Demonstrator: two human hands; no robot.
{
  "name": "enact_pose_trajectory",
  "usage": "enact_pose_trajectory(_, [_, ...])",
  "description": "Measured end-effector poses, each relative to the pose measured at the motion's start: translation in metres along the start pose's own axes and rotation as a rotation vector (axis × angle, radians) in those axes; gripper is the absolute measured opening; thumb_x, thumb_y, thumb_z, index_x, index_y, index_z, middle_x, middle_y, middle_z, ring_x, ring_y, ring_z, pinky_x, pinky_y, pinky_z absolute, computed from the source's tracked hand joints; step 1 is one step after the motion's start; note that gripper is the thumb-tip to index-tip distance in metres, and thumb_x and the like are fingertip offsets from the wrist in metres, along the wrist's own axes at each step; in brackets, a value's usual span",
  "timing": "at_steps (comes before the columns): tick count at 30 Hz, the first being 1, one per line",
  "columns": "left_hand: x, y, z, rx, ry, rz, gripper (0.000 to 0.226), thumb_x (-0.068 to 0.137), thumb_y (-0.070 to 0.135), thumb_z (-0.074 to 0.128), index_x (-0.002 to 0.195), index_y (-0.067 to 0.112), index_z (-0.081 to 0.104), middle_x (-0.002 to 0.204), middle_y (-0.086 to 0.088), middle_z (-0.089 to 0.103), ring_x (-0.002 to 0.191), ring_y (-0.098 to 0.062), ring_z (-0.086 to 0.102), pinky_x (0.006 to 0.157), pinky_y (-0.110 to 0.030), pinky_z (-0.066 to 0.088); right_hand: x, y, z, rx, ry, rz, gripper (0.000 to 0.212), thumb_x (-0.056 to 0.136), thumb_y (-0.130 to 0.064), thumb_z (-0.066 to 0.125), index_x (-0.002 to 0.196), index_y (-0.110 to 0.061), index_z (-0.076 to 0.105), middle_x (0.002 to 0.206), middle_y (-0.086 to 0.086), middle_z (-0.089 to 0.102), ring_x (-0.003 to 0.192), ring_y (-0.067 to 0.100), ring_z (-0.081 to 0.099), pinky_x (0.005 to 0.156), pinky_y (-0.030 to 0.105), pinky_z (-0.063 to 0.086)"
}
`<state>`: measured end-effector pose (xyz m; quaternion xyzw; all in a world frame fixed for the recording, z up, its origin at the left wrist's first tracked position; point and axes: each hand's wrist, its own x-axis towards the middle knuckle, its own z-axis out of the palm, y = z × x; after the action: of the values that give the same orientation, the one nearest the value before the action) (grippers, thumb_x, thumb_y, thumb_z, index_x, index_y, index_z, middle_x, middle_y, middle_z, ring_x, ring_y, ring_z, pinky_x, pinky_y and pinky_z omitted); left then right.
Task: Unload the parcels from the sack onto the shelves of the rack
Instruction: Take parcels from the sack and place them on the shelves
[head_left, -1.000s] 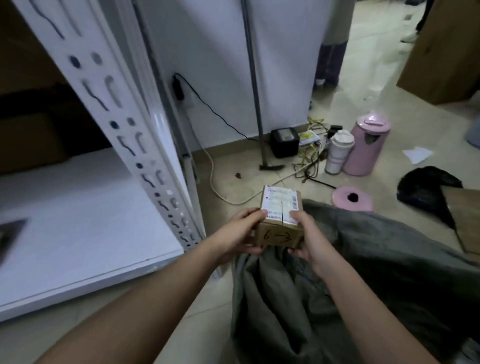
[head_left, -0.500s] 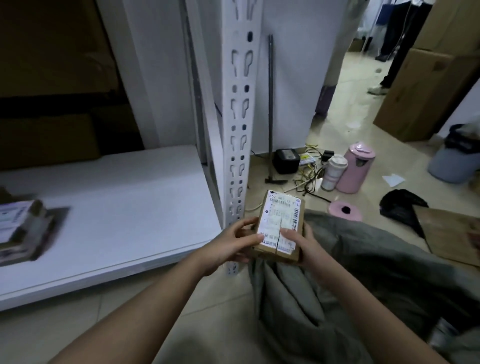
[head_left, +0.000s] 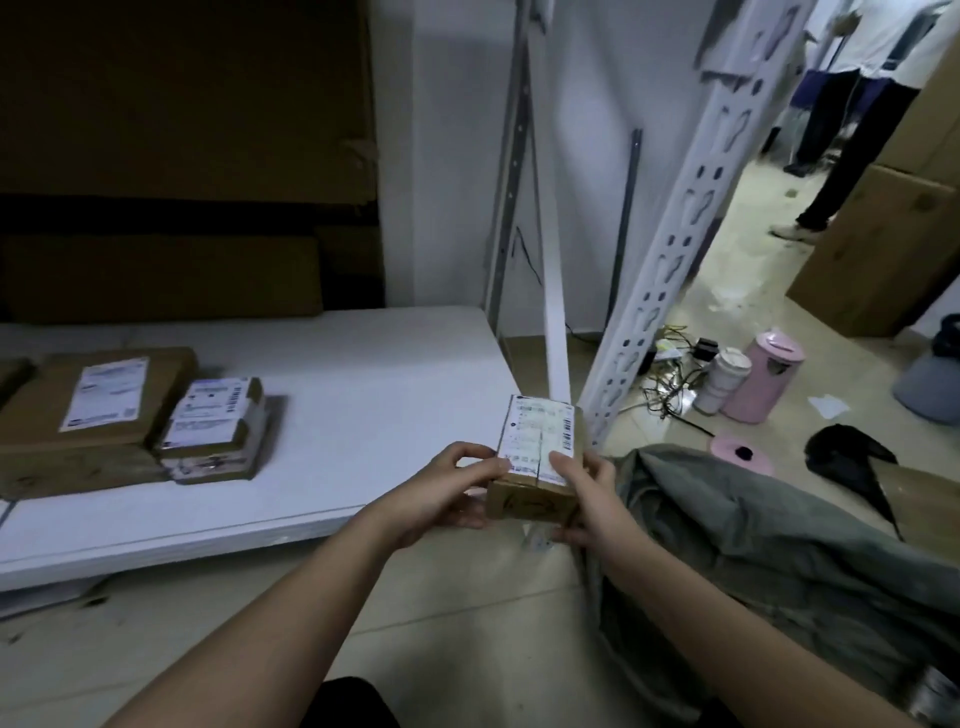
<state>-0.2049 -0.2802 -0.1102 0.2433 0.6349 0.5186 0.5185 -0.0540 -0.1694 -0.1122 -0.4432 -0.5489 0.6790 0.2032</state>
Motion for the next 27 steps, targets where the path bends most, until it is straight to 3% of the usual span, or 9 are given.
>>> enact_pose_trajectory(4, [-0.016,-0.011,-0.041,-0.077,0.213,-0.019,0.039,0.084,0.04,0.069,0.111,0.016,0.054,0.102,-0.006,0.068,0.067,-0.018,0.066,0.057,-0.024,0.053,0.011,0.008,0.06,-0.052,-0.091,0.029,0.046,0.093,-0.034,0.057,0.131,-0.025,0.033,0.119,0.002,0.055,0.096,0.01,0.056,0.064,0.03,0.052])
enact_pose_trajectory(8, [-0.027,-0.03,-0.081,-0.183,0.414,-0.015,0.033,0.085,0.038,0.069,0.102,0.014,0.054,0.096,-0.006,0.066,0.077,-0.023,0.066,0.068,-0.03,0.057,0.018,0.02,0.124,-0.023,-0.136,0.069,0.043,0.093,-0.029,0.056,0.129,-0.02,0.034,0.104,-0.003,0.054,0.093,0.008,0.055,0.064,0.028,0.05])
enact_pose_trajectory(13, [-0.036,-0.053,-0.115,-0.238,0.627,0.008,0.032,0.091,0.033,0.062,0.106,0.008,0.05,0.105,-0.011,0.061,0.089,-0.026,0.062,0.073,-0.033,0.056,0.029,0.039,0.188,0.072,-0.159,0.136,0.049,0.092,-0.023,0.059,0.132,-0.016,0.032,0.099,0.0,0.055,0.109,0.028,0.061,0.063,0.029,0.053])
enact_pose_trajectory(18, [-0.049,-0.066,-0.148,-0.207,0.697,-0.007,0.02,0.096,0.027,0.051,0.105,0.01,0.048,0.095,-0.009,0.06,0.079,-0.026,0.06,0.07,-0.031,0.047,0.029,0.057,0.238,0.108,-0.172,0.173,0.049,0.091,-0.018,0.06,0.13,-0.016,0.031,0.124,0.011,0.054,0.116,0.031,0.058,0.065,0.029,0.055])
enact_pose_trajectory(20, [-0.054,-0.072,-0.158,-0.197,0.717,-0.037,0.02,0.096,0.027,0.051,0.106,0.011,0.048,0.094,-0.008,0.06,0.079,-0.026,0.061,0.071,-0.031,0.045,0.029,0.062,0.249,0.079,-0.202,0.163,0.046,0.092,-0.019,0.061,0.127,-0.016,0.031,0.129,0.011,0.05,0.115,0.027,0.057,0.076,0.034,0.056])
enact_pose_trajectory(23, [-0.058,-0.08,-0.169,-0.173,0.733,-0.073,0.019,0.097,0.026,0.049,0.109,0.013,0.049,0.101,-0.009,0.06,0.084,-0.028,0.061,0.073,-0.032,0.047,0.025,0.068,0.26,-0.028,-0.212,0.127,0.05,0.095,-0.024,0.058,0.135,-0.011,0.03,0.119,0.006,0.048,0.102,0.019,0.051,0.094,0.038,0.047])
enact_pose_trajectory(27, [-0.058,-0.089,-0.176,-0.194,0.753,-0.058,0.028,0.097,0.024,0.049,0.121,0.01,0.051,0.113,-0.013,0.061,0.092,-0.026,0.06,0.078,-0.034,0.05,0.029,0.082,0.271,-0.249,-0.17,0.008,0.053,0.095,-0.034,0.055,0.139,-0.01,0.037,0.119,0.004,0.057,0.109,0.024,0.054,0.095,0.031,0.04])
